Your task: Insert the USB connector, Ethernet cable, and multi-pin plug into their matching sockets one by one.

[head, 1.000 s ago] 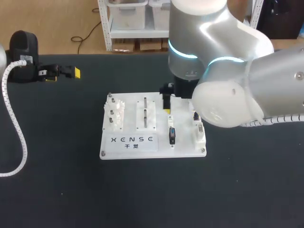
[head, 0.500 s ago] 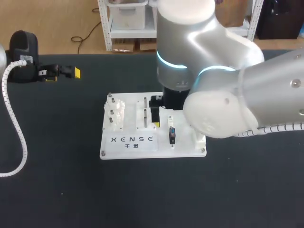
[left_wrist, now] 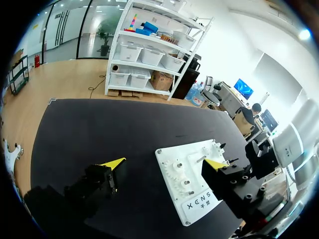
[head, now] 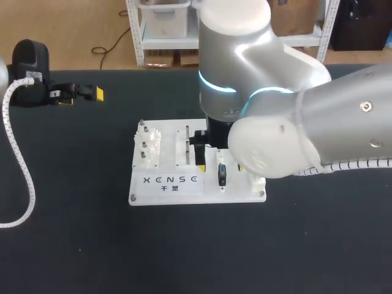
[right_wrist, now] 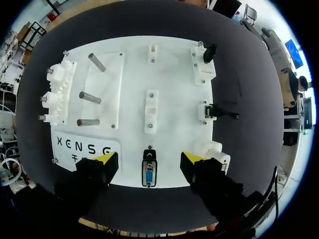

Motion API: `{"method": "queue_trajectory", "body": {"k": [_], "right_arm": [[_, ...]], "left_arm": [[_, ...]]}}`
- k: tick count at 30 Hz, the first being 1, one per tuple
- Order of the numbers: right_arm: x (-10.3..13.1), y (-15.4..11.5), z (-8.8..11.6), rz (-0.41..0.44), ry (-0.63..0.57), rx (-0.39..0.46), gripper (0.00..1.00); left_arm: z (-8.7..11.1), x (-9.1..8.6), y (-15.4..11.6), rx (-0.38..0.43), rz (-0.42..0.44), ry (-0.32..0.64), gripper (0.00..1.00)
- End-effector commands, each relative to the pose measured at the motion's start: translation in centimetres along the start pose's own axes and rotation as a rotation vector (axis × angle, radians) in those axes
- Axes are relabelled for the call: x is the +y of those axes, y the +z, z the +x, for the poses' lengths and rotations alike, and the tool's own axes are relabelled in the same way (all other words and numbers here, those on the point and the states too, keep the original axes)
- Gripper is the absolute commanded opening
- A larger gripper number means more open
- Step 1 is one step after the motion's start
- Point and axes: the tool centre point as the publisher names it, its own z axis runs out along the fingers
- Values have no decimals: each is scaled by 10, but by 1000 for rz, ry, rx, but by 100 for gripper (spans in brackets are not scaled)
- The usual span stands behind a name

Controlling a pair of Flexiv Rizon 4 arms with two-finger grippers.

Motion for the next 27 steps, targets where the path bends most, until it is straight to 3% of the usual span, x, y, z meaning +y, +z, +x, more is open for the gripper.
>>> {"method": "queue_trajectory", "body": {"k": [1, 4, 5, 6, 27], "right_arm": [[1, 6, 0, 1, 1, 9, 68], [1, 8, 0, 3, 3, 14, 65], [0, 9, 1, 4, 3, 15, 51], [0, 10, 1, 4, 3, 16, 47], [2, 11, 15, 19, -8, -13, 37]], "left_arm": [[0, 0, 0, 0, 0, 0, 100], [0, 0, 0, 0, 0, 0, 100], [0, 0, 0, 0, 0, 0, 100], [0, 0, 0, 0, 0, 0, 100], [0, 0, 0, 0, 0, 0, 100]]}}
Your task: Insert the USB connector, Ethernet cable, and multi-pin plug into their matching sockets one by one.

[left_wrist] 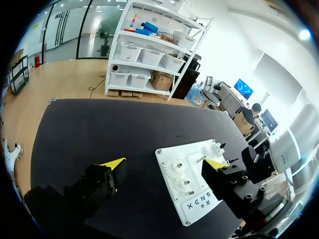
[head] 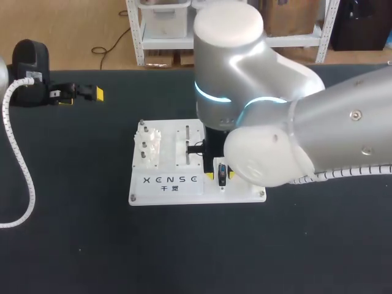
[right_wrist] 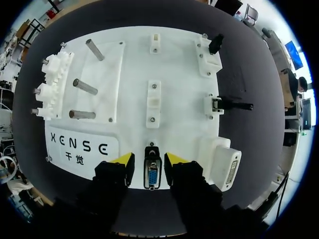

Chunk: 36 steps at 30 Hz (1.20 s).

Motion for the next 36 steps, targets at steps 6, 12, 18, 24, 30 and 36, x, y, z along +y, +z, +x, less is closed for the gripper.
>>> {"method": "queue_trajectory", "body": {"k": [6, 12, 18, 24, 30, 36], "right_arm": [[-1, -5, 8, -5, 4, -19, 33], [-3, -6, 8, -5, 11, -20, 31], [-5, -4, 5, -3, 18, -19, 30], [-4, -3, 3, -6, 15, -18, 21], [-4, -1, 3, -9, 9, -19, 0], [-6, -3, 5, -15, 0, -42, 0]], "left_arm": [[0, 0, 0, 0, 0, 0, 100], [0, 0, 0, 0, 0, 0, 100], [0, 0, 0, 0, 0, 0, 100], [0, 0, 0, 0, 0, 0, 100], [0, 0, 0, 0, 0, 0, 100], [0, 0, 0, 0, 0, 0, 100]]}}
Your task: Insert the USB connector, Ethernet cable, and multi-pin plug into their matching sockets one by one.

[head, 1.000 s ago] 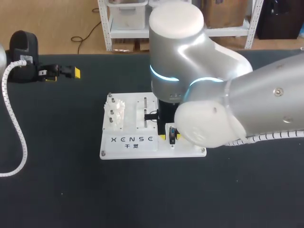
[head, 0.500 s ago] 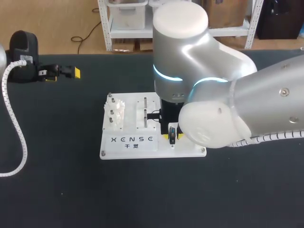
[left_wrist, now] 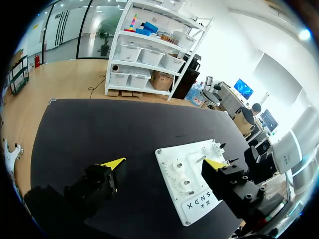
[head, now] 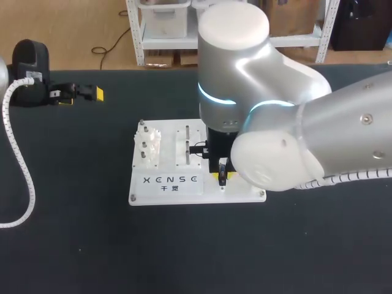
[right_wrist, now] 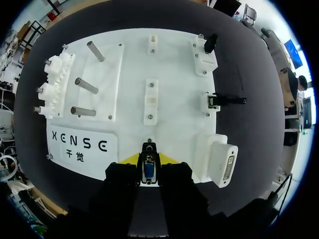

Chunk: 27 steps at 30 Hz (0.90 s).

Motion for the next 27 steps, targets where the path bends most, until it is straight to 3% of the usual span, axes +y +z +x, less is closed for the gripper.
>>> {"method": "queue_trajectory", "body": {"k": [1, 17, 27], "right_arm": [[-3, -1, 3, -8, -3, -27, 0], [-11, -30, 1, -26, 9, -80, 0], [-43, -56, 0, -12, 37, -120, 0]], "left_arm": [[0, 0, 0, 0, 0, 0, 100], [0, 0, 0, 0, 0, 0, 100], [0, 0, 0, 0, 0, 0, 100]]}}
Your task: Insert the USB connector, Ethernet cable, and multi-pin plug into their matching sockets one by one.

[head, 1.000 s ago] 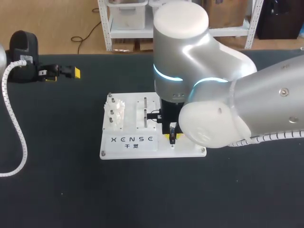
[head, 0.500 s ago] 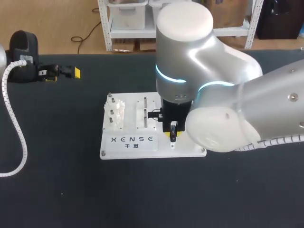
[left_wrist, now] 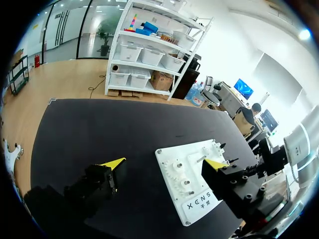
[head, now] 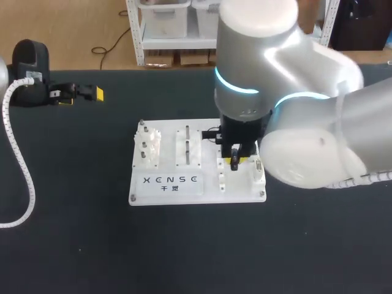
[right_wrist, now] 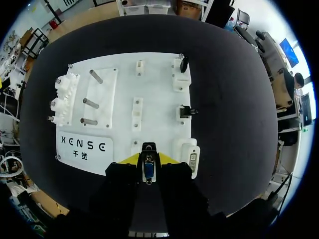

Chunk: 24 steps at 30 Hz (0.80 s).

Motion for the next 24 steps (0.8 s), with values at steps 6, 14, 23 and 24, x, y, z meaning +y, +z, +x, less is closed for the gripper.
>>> {"method": "queue_trajectory", "body": {"k": [6, 14, 23, 24], "right_arm": [[-29, -19, 6, -1, 34, -28, 0], [-41, -15, 6, 12, 41, -25, 0], [-49, -14, 7, 21, 51, -22, 0], [-50, -13, 7, 21, 51, -22, 0]], "left_arm": [[0, 0, 0, 0, 0, 0, 100], [0, 0, 0, 0, 0, 0, 100], [0, 0, 0, 0, 0, 0, 100], [0, 0, 0, 0, 0, 0, 100]]}}
